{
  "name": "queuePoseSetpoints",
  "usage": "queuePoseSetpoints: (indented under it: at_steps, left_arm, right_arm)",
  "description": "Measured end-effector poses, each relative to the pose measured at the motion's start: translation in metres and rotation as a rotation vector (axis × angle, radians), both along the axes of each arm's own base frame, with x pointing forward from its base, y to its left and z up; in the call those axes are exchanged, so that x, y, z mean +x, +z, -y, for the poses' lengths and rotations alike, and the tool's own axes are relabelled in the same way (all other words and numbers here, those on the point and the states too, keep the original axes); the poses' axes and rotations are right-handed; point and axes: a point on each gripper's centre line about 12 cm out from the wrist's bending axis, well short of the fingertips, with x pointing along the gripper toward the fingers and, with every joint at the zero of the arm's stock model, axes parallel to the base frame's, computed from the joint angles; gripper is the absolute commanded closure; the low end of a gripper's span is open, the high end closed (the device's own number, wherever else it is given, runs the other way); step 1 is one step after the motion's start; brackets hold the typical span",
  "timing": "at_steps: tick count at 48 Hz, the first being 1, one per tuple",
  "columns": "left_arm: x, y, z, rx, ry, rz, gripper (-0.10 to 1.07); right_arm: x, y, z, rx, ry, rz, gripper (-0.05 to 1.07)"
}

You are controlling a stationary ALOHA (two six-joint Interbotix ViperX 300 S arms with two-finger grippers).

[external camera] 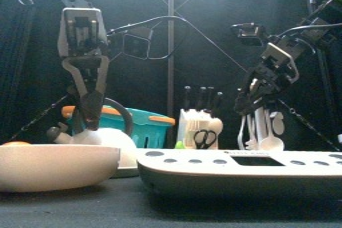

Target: Grab eggplant

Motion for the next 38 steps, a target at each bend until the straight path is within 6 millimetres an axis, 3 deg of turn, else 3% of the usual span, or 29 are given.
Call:
queuePoseSetpoints:
  at_steps: [11, 21, 38]
  left_arm:
    - [0.009, 0.023, 0.000, 0.055, -0.038, 0.138, 0.27]
    - [0.013, 0.059, -0.016, 0.149, -0.068, 0.255, 0.27]
    - [0.000, 0.112, -0.140, 0.300, 0.204, 0.291, 0.27]
  right_arm:
    - [0.000, 0.000, 0.000, 0.000, 0.000, 0.002, 0.12]
    - [0.000, 0.000, 0.000, 0.000, 0.000, 0.000, 0.12]
    - [0.000, 0.000, 0.001, -0.001, -0.002, -0.002, 0.12]
